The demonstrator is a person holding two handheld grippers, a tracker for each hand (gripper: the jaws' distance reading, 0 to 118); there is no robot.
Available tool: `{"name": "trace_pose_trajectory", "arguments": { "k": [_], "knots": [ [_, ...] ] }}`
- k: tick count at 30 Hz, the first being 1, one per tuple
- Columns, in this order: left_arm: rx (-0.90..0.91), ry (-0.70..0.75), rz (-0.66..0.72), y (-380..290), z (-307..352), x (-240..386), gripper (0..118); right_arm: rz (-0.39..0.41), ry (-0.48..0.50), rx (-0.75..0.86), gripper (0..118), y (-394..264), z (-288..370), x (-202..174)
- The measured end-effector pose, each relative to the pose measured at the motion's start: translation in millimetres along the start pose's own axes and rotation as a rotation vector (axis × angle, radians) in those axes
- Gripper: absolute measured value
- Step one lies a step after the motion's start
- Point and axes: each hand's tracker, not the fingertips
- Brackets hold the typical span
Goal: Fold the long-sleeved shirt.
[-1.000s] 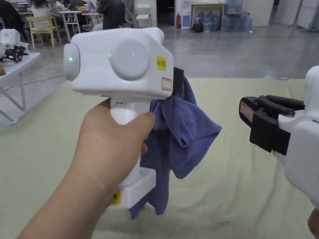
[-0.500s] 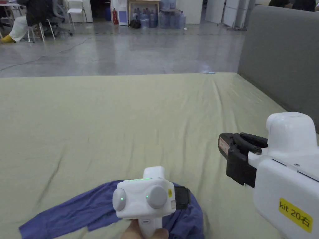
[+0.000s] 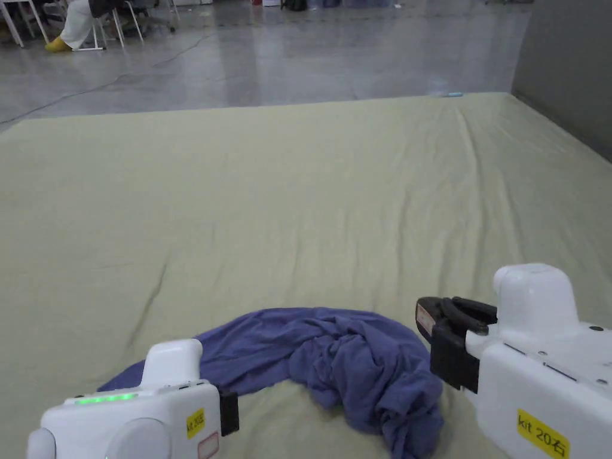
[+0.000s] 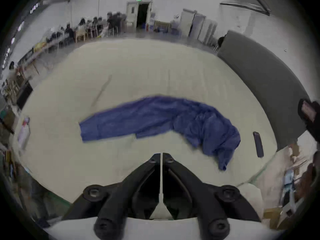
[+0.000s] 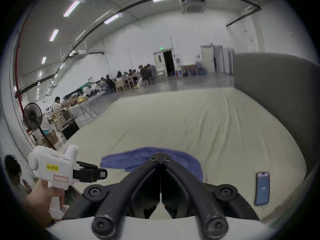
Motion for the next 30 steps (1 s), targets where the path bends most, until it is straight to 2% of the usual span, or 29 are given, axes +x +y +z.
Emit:
{"name": "trace_pose_trajectory", "arguments": {
  "k": [2,3,5,6,9,11,12,15,16,18,19,20,21,24,25,26,27,28,30],
  "knots": [
    [-0.007,-0.023,0.036,6.3,-13.3,-8.7,0,-0.006,0.013,-0.037,0,-10.7,-6.3,2.9],
    [0.010,-0.023,0.038,14.5,-18.4,-11.2,4,-0.005,0.018,-0.044,0,-13.8,-7.2,4.7],
    [0.081,0.004,0.008,35.7,-33.8,-10.8,103,-0.001,0.018,-0.056,0,-20.1,-7.7,8.8],
    [0.058,0.021,-0.035,49.8,-51.4,-11.3,117,0.000,0.013,-0.062,0,-22.8,-7.9,11.2],
    [0.043,0.084,-0.085,85.0,-78.6,-0.1,115,-0.024,-0.005,-0.107,0,-29.7,-13.7,22.4],
    [-0.029,0.108,-0.094,97.1,-104.6,-1.0,115,-0.046,-0.018,-0.139,0,-34.4,-19.2,29.4],
    [-0.062,0.118,-0.095,95.1,-150.1,-12.6,114,-0.057,-0.026,-0.152,0,-35.8,-21.8,32.6],
    [-0.180,0.151,-0.115,86.9,-190.8,-17.0,95,-0.078,-0.044,-0.179,0,-39.8,-30.2,42.1],
    [-0.226,0.170,-0.143,74.5,-169.8,-2.3,89,-0.084,-0.055,-0.195,0,-39.9,-34.5,45.3],
    [-0.126,0.160,-0.178,67.8,-143.8,8.4,84,-0.089,-0.067,-0.217,0,-38.2,-42.8,50.8],
    [-0.114,0.135,-0.183,66.0,-130.2,13.9,62,-0.087,-0.073,-0.223,0,-36.1,-48.0,53.7],
    [-0.158,0.113,-0.155,78.6,-155.8,-5.4,24,-0.083,-0.079,-0.225,0,-32.7,-54.2,56.6],
    [-0.133,0.121,-0.163,80.2,-151.4,-4.9,5,-0.079,-0.084,-0.230,0,-28.9,-60.3,58.9],
    [-0.085,0.062,-0.143,85.5,-137.5,-9.0,5,-0.084,-0.066,-0.238,0,-10.5,-91.4,72.1],
    [-0.066,0.036,-0.118,87.3,-130.9,-10.9,5,-0.097,-0.058,-0.240,7,-3.3,-106.4,78.1],
    [-0.055,0.027,-0.110,90.1,-124.6,-13.8,5,-0.100,-0.045,-0.257,42,0.5,-122.2,84.2],
    [-0.042,0.024,-0.102,93.2,-118.0,-17.1,5,-0.121,-0.025,-0.319,87,3.1,-143.0,91.8],
    [0.011,0.037,-0.126,78.9,-89.6,1.1,5,-0.153,-0.017,-0.403,118,4.4,-165.4,98.3],
    [0.028,0.022,-0.116,73.6,-74.5,4.4,5,-0.206,0.021,-0.501,118,1.6,-194.1,106.4]
  ]
}}
